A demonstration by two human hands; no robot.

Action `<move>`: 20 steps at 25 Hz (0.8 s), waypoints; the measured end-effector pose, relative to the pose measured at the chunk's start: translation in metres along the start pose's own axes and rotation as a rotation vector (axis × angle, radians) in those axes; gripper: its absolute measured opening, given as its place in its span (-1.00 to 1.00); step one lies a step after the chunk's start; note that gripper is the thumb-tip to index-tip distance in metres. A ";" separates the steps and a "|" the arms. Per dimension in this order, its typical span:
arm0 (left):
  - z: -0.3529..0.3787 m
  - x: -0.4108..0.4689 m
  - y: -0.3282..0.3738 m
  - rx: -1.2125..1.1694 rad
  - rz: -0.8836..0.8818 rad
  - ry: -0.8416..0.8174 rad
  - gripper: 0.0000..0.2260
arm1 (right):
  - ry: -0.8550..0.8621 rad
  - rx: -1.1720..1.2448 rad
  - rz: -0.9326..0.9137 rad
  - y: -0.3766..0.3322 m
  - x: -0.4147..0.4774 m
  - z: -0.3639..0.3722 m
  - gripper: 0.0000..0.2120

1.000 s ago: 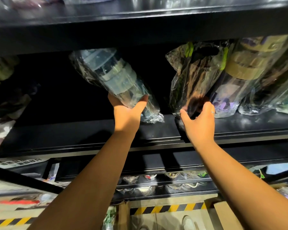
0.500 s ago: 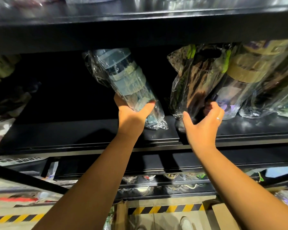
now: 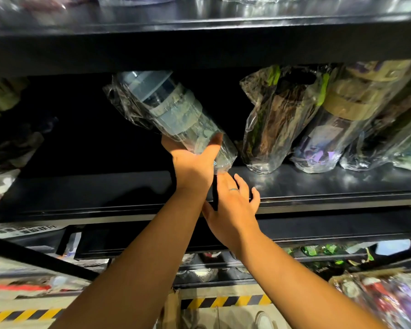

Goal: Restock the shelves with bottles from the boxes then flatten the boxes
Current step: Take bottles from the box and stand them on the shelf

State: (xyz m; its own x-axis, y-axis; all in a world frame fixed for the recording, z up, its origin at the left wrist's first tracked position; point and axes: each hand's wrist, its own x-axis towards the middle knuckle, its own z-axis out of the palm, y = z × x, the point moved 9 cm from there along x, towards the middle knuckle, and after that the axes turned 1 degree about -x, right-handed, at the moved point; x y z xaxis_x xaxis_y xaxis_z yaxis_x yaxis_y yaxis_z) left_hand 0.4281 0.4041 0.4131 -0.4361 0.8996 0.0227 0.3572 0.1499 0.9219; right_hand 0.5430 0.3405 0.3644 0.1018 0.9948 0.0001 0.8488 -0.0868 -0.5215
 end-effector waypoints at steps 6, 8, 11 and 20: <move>0.025 0.018 -0.017 -0.051 0.030 -0.163 -0.61 | -0.111 -0.120 -0.070 0.003 0.000 0.011 -0.42; 0.035 0.019 -0.017 -0.023 0.084 -0.201 -0.54 | -0.064 -0.053 -0.117 -0.002 0.000 0.007 -0.59; 0.048 0.017 -0.017 0.179 0.151 -0.250 -0.29 | 0.114 0.134 -0.207 0.001 -0.007 -0.014 -0.74; 0.070 0.021 -0.022 0.390 0.165 -0.389 -0.28 | 0.425 0.146 0.010 0.074 0.007 -0.074 -0.83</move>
State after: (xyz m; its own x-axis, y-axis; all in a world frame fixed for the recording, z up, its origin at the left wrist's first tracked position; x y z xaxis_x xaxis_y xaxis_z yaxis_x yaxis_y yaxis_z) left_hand 0.4688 0.4481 0.3666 -0.0390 0.9975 -0.0583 0.7050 0.0688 0.7059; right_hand 0.6448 0.3373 0.3886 0.3397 0.8812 0.3289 0.7679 -0.0579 -0.6379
